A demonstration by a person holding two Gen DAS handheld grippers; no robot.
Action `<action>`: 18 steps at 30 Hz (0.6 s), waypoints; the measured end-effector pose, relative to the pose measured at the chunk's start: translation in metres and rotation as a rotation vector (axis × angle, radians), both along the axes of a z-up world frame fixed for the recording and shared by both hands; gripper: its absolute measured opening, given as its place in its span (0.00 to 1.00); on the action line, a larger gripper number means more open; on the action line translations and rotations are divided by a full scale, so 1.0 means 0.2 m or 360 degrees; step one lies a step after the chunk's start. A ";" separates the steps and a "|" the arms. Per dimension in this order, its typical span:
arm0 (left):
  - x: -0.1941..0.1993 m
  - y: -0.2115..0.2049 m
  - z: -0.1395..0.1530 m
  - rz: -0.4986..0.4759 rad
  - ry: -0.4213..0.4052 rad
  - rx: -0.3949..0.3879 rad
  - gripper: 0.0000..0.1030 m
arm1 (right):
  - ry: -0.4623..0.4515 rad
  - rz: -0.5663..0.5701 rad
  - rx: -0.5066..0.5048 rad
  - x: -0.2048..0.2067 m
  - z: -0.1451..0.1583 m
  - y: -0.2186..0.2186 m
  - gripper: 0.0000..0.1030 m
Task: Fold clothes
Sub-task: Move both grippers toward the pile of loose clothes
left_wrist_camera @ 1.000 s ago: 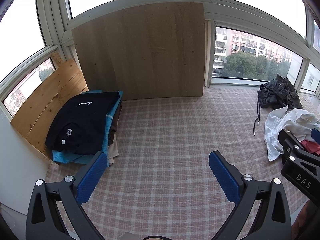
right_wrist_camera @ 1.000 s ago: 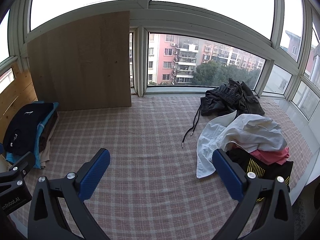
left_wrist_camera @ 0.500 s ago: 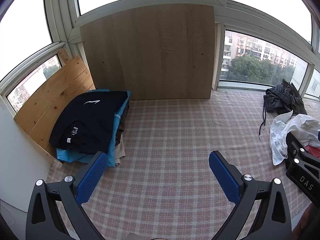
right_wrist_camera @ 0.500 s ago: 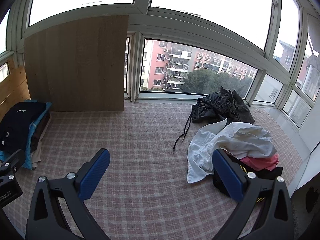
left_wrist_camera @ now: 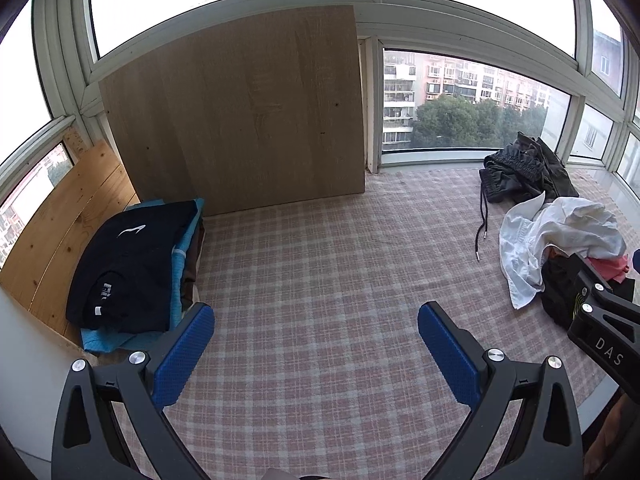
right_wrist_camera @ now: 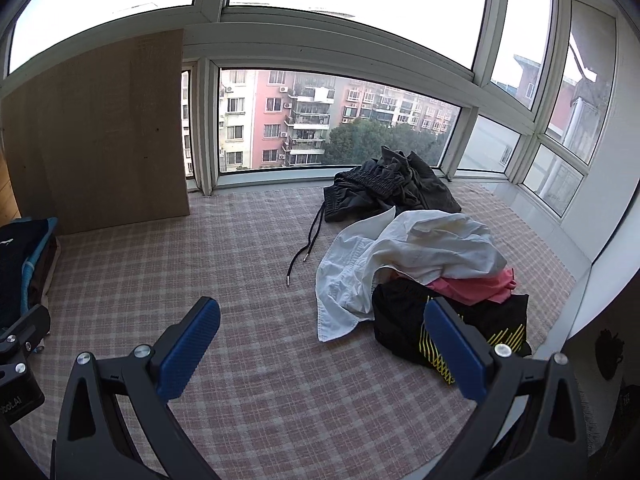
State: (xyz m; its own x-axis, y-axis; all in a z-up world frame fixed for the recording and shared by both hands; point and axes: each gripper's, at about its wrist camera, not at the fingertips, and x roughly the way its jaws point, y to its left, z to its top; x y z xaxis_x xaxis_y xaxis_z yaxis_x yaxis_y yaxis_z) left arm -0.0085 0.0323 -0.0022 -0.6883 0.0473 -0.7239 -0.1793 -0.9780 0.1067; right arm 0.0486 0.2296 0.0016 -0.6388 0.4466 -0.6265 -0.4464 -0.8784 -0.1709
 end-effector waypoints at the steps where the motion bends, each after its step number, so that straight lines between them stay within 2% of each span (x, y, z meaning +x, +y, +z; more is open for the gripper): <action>1: 0.00 0.03 0.00 -0.0033 -0.0005 0.0001 1.00 | -0.0002 -0.0030 0.0000 0.02 0.00 0.02 1.00; 12: 0.07 0.23 0.02 -0.0331 -0.0036 0.0017 1.00 | 0.0013 -0.0256 -0.0020 0.22 -0.01 0.19 1.00; 18: 0.10 0.26 0.03 -0.0373 -0.0039 0.0035 1.00 | 0.0114 -0.0146 -0.0086 0.31 -0.03 0.31 1.00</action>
